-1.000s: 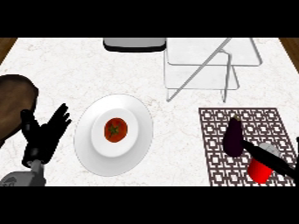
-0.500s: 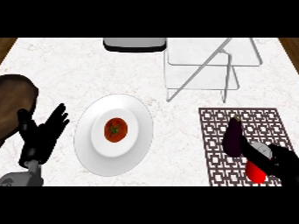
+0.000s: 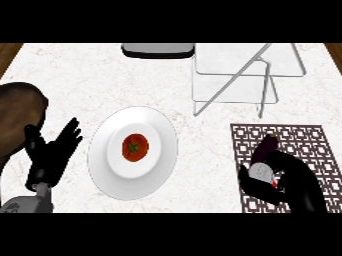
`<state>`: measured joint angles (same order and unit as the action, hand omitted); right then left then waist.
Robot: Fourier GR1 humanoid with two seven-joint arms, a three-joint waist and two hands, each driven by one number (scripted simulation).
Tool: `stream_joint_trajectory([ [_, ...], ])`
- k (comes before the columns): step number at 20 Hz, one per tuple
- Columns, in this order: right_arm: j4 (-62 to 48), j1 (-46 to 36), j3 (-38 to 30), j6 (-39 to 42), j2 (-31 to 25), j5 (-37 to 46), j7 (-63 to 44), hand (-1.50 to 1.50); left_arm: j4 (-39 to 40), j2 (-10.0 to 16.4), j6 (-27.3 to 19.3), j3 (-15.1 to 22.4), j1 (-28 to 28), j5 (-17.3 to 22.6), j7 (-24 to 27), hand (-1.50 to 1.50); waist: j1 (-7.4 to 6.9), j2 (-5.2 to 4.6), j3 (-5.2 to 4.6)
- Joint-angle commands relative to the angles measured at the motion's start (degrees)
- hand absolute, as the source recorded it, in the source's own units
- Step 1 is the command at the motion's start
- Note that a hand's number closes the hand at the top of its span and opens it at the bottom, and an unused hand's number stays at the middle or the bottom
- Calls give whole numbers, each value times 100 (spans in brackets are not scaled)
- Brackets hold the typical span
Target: Pick the can from the placemat and place it in the tiered shelf
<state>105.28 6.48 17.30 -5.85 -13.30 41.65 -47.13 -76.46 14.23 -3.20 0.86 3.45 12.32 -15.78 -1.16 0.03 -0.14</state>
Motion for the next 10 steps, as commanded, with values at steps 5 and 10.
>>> stream_joint_trajectory([
  [5, 54, -2023, 1855, 978, 795, 517, 348, 150, -15, -111, -140, 126, 146, -148, -125, 0, -134, 2, 4],
  [10, 833, -2957, 1986, 1212, 1311, 1039, -810, 150, 232, -4, 53, -113, -5, -54, 204, 0, 85, 15, 4],
])
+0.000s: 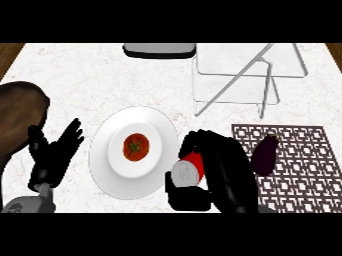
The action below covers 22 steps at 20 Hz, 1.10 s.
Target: Pick the can from the placemat and place it in the tiered shelf
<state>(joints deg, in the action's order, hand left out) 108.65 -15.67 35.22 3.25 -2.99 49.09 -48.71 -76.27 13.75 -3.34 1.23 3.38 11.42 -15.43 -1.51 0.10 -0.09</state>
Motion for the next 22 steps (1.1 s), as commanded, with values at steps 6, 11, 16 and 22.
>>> stream_joint_trajectory([
  [6, 1280, -2118, -593, 1359, 294, 204, -1966, 150, 155, 149, 156, -291, 60, 132, -34, 0, 151, 10, 1],
  [11, 901, -3213, -1562, 1692, 296, -60, -2161, 150, 205, -90, -50, -73, 134, -132, -20, 0, 154, 7, 1],
  [16, 478, -4095, -2715, 1962, 222, -422, -2123, 150, -120, -3, 102, -152, -53, 41, -186, 0, 137, 19, 4],
  [22, -724, -4784, -3780, 1780, -313, -658, -1387, 150, -140, -109, -87, -99, 21, -118, -283, 0, 116, -2, 7],
])
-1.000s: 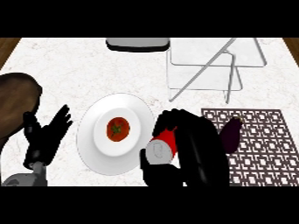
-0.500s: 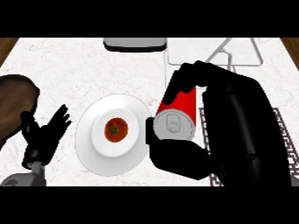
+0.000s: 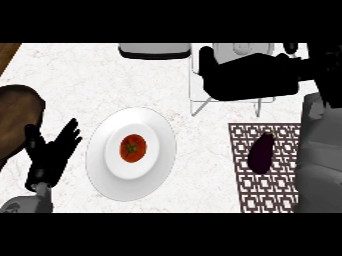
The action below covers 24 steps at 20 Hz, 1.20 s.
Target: Pick the can from the placemat and place it in the tiered shelf
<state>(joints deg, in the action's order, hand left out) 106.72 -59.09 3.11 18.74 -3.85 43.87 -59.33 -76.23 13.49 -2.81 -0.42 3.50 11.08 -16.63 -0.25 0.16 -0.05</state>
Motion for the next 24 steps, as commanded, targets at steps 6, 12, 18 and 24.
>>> stream_joint_trajectory([
  [6, -1582, -889, -1221, 420, -945, -573, 542, 150, -60, -160, -85, 32, -107, -137, 66, 0, -17, -17, 2],
  [12, -2531, -751, -907, 159, -915, -430, 1251, 150, -164, -166, -82, 25, -91, -232, 122, 0, -32, -25, 3],
  [18, -3576, -938, -969, -205, -1257, -280, 2187, 150, -270, -232, -89, 0, -64, -175, -176, 0, -61, -31, 4],
  [24, -4516, -1087, -874, -872, -1121, 33, 2632, 150, -354, -213, 74, 16, -288, -236, 11, 0, -74, -31, 3],
])
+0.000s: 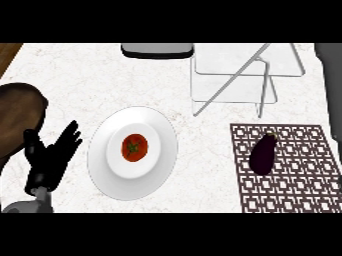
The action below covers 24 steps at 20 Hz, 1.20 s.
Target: Pick the can from the placemat and place it in the tiered shelf
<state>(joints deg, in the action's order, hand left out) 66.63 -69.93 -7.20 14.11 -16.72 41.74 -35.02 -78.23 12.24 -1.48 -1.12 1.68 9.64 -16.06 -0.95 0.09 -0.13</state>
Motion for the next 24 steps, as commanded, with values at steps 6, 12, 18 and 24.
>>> stream_joint_trajectory([
  [6, -1309, -82, -15, -788, -118, 280, 1014, 150, -7, 26, 37, -61, 50, -83, -66, 0, -3, -33, 11],
  [12, -1659, -505, -151, -634, -234, 73, 1300, 150, -244, 46, 95, -118, 82, 13, -348, 0, -4, -21, 12],
  [18, -1819, -334, 221, -757, -56, 400, 1352, 150, 104, -34, 158, -99, -17, -88, -68, 0, 17, -16, 10],
  [24, -1961, -574, -901, -1392, -275, -310, 1128, -150, -38, -95, 62, -62, 148, -150, -152, 0, 5, -32, 14],
])
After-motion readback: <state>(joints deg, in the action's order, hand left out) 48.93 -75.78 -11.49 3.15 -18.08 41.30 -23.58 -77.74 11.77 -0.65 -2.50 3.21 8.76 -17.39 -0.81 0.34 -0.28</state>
